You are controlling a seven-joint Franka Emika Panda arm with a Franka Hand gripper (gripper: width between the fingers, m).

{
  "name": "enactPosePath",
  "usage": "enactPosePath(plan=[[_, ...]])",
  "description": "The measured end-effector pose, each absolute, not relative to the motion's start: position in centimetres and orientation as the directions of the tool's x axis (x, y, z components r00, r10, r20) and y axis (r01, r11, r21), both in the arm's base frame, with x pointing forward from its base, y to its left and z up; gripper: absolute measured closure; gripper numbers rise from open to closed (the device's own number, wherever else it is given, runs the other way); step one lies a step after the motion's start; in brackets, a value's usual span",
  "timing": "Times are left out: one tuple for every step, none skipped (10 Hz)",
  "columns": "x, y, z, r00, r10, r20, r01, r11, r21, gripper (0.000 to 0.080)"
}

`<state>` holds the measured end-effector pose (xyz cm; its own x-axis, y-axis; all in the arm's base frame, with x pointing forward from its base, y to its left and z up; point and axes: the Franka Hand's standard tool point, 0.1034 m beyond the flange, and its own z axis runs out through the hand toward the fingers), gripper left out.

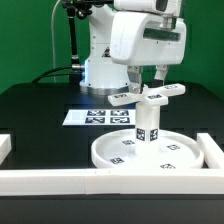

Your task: Assemble round table

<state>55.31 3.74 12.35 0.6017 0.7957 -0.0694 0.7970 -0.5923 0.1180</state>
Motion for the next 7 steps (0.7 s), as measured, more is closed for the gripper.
enactPosePath(plan=[[55.2, 3.8, 13.0, 0.602, 0.793, -0.094, 0.798, -0.593, 0.103, 0.0151], [54.9, 3.8, 13.7, 0.600, 0.791, -0.119, 0.800, -0.594, 0.087, 0.0151], [54.6, 3.7, 14.6, 0.598, 0.787, -0.149, 0.800, -0.596, 0.062, 0.0151], [54.5, 3.6, 15.2, 0.605, 0.777, -0.175, 0.791, -0.612, 0.014, 0.0151], [54.5, 3.7, 15.7, 0.630, 0.753, -0.192, 0.764, -0.644, -0.018, 0.0151], [54.7, 3.7, 15.9, 0.639, 0.745, -0.194, 0.757, -0.653, -0.016, 0.0151], [54.7, 3.7, 15.7, 0.637, 0.747, -0.190, 0.759, -0.651, -0.013, 0.0151]])
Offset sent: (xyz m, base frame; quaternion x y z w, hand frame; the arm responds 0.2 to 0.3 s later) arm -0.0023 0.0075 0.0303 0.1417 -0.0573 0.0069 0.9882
